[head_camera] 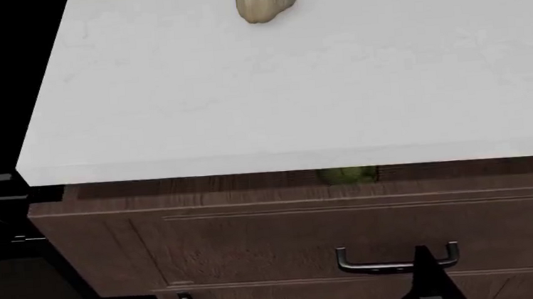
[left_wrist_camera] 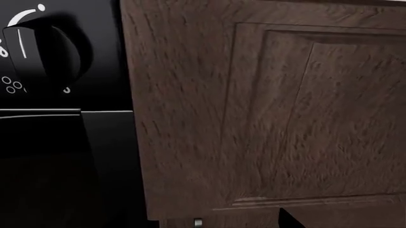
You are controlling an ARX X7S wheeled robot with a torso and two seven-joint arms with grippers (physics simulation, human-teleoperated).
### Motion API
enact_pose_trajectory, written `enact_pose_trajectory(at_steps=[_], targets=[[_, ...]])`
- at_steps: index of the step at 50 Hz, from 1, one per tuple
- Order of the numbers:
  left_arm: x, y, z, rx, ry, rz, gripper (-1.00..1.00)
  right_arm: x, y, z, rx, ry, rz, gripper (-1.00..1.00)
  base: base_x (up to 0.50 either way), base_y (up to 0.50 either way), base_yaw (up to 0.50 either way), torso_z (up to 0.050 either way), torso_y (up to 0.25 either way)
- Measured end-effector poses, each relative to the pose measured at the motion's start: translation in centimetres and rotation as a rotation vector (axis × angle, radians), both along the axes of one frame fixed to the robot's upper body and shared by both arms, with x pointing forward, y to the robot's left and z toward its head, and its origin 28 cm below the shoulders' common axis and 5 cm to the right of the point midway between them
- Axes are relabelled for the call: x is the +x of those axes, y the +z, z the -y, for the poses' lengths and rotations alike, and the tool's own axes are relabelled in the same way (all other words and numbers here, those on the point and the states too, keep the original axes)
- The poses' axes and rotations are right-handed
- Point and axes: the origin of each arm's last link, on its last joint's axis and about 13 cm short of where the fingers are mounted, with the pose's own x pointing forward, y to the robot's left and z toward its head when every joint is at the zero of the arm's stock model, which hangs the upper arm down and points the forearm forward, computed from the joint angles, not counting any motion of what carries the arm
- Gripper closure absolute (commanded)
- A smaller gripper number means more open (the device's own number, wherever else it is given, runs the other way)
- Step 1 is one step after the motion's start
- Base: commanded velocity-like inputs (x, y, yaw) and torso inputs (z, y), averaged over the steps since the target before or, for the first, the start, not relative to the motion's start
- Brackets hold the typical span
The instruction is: Open the right drawer.
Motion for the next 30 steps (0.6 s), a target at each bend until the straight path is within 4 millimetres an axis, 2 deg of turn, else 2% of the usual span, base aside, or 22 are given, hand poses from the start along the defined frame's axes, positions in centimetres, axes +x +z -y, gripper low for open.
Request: enact_pose_trajectory(at_steps=[24,30], targets=[[-0.6,-0.2,-0.1,-0.005,0.008,-0.012,-1.0,-1.7,0.2,0.0,0.017,0.003,-0.031,1.0,0.0,0.0,0.0,0.0,0.001],[-0.6,-0.2,-0.1,-0.006,0.007,-0.011,-1.0,-1.7,0.3,-0.1,0.021,0.002,-0.033,1.0,-0.19,0.0,0.0,0.0,0.002]])
